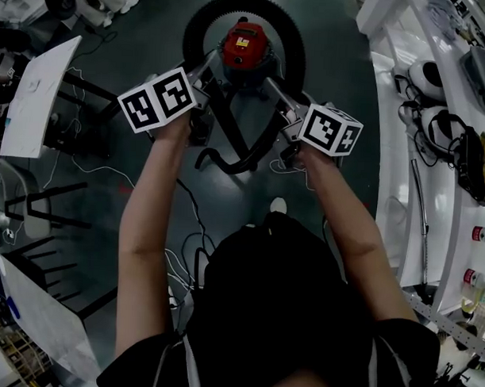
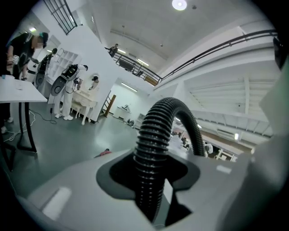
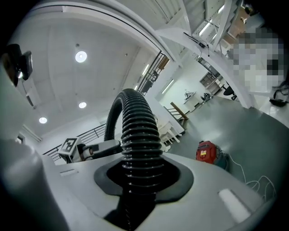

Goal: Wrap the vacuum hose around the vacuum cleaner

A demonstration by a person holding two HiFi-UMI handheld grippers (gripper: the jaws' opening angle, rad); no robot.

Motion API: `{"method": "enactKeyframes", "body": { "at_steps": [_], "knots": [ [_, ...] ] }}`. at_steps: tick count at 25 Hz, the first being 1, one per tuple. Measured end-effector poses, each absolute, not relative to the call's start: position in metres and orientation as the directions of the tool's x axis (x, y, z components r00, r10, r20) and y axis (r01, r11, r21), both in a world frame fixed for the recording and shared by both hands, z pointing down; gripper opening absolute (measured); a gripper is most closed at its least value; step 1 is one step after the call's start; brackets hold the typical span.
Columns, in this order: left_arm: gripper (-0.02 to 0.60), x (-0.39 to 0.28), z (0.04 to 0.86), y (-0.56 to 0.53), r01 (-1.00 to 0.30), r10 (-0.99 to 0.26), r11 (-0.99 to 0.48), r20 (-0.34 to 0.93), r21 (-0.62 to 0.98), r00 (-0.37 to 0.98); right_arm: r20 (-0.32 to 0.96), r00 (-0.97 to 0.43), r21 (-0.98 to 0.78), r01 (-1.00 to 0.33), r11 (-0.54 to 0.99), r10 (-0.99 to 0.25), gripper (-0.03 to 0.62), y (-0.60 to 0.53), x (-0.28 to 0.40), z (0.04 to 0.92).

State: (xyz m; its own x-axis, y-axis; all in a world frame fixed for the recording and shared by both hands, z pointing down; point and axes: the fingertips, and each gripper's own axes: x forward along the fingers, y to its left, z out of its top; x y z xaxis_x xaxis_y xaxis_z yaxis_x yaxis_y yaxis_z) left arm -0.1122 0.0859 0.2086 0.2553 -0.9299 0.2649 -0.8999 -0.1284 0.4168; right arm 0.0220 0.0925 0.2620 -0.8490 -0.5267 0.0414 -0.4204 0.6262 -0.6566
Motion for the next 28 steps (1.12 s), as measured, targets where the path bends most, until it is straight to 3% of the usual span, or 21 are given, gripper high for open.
{"method": "enactKeyframes", "body": {
  "at_steps": [10,17,18,20,28],
  "knots": [
    [0.17,-0.087,0.194,0.071,-0.895,-0.889,-0.2,0.31,0.398,0.336,0.052,-0.939,-0.682,-0.282,0.675,-0.34,0.117,0.086,0.008,0.286],
    [0.169,-0.075,0.2,0.066,-0.848,-0.881,-0.193,0.294,0.494,0.371,0.06,-0.98,-0.626,-0.183,0.758,-0.188,0.106,0.092,0.01,0.28],
    [0.169,-0.074,0.201,0.064,-0.842,-0.881,-0.187,0.293,0.506,0.372,0.057,-0.985,-0.628,-0.16,0.761,-0.16,0.116,0.094,0.01,0.28],
    [0.169,-0.073,0.202,0.063,-0.827,-0.878,-0.182,0.291,0.531,0.38,0.054,-0.992,-0.636,-0.123,0.762,-0.114,0.204,0.098,0.009,0.281],
    [0.167,-0.055,0.188,0.053,-0.812,-0.874,-0.208,0.269,0.546,0.405,-0.01,-0.999,-0.616,-0.031,0.787,-0.048,0.289,0.107,0.0,0.269]
  ]
}}
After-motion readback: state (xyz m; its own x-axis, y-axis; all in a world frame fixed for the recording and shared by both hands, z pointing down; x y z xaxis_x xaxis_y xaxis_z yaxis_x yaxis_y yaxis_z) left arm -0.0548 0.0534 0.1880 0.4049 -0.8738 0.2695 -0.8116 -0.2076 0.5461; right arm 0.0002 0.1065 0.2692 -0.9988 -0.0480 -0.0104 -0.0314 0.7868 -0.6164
